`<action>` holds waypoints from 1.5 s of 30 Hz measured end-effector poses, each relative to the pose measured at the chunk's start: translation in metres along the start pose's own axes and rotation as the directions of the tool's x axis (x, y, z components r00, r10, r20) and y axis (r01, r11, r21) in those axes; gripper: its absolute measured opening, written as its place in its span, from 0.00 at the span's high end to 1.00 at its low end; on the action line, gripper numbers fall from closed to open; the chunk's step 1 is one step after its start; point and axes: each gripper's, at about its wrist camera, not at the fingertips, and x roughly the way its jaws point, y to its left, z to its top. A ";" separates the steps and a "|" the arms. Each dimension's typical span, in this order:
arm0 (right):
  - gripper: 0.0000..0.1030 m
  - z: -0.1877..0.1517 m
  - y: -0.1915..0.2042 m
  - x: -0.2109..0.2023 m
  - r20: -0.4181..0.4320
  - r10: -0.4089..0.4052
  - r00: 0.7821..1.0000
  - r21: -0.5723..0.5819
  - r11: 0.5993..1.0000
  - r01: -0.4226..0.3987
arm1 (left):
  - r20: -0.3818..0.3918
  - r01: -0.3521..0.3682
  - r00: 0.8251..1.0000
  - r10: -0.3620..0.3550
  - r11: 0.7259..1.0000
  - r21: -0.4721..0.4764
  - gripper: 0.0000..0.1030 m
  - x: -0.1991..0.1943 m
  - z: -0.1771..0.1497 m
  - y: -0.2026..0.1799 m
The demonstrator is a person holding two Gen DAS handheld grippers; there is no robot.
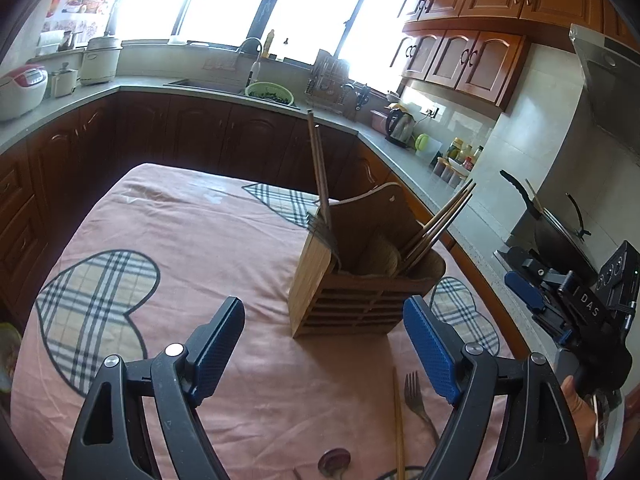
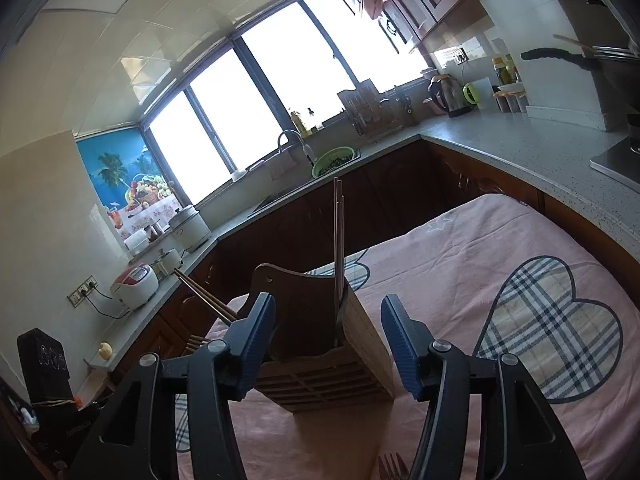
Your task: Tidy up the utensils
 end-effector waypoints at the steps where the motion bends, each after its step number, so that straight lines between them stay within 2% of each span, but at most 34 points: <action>1: 0.32 -0.005 0.001 -0.006 -0.005 0.006 1.000 0.001 1.000 -0.006 | -0.001 -0.018 1.000 0.018 1.000 -0.001 0.16 -0.007 -0.007 0.001; 7: 0.19 -0.041 0.013 -0.045 -0.045 0.053 0.998 -0.033 0.998 -0.055 | -0.008 -0.090 0.996 0.090 0.996 -0.016 0.05 -0.059 -0.055 0.005; 13: 0.08 -0.069 0.030 -0.087 -0.029 0.062 0.998 -0.097 0.993 -0.065 | 0.044 -0.150 0.988 0.150 0.989 0.004 0.03 -0.112 -0.084 -0.008; 19: 0.01 -0.095 0.049 -0.115 0.000 0.004 1.000 -0.218 0.976 -0.004 | 0.117 -0.226 0.969 0.218 0.972 0.065 0.03 -0.152 -0.112 -0.020; 21: 0.01 -0.101 0.051 -0.125 0.006 -0.014 1.000 -0.246 0.969 0.015 | 0.125 -0.229 0.968 0.218 0.970 0.080 0.03 -0.162 -0.119 -0.024; 23: 0.01 -0.101 0.056 -0.136 0.018 -0.013 1.000 -0.269 0.963 0.017 | 0.143 -0.239 0.964 0.225 0.967 0.088 0.03 -0.174 -0.123 -0.028; 28: 0.00 -0.082 0.081 -0.174 0.096 0.001 0.995 -0.366 0.930 0.034 | 0.214 -0.209 0.960 0.181 0.971 0.120 0.03 -0.213 -0.118 -0.043; 32: 0.00 -0.069 0.100 -0.206 0.175 0.025 0.984 -0.415 0.908 0.051 | 0.302 -0.263 0.931 0.205 0.950 0.166 0.01 -0.238 -0.127 -0.057; 34: 0.00 -0.073 0.101 -0.213 0.205 0.030 0.978 -0.414 0.908 0.059 | 0.323 -0.305 0.916 0.238 0.936 0.176 0.01 -0.240 -0.140 -0.062; 37: 0.00 -0.097 0.092 -0.207 0.227 -0.008 0.974 -0.410 0.906 0.103 | 0.303 -0.290 0.925 0.228 0.941 0.175 0.01 -0.235 -0.165 -0.061; 39: 0.00 -0.116 0.081 -0.200 0.236 -0.050 0.970 -0.402 0.904 0.144 | 0.299 -0.302 0.923 0.244 0.938 0.167 0.01 -0.227 -0.178 -0.059; 45: 0.00 -0.152 0.051 -0.178 0.175 -0.103 0.979 -0.370 0.915 0.162 | 0.251 -0.310 0.932 0.263 0.936 0.167 0.01 -0.202 -0.194 -0.051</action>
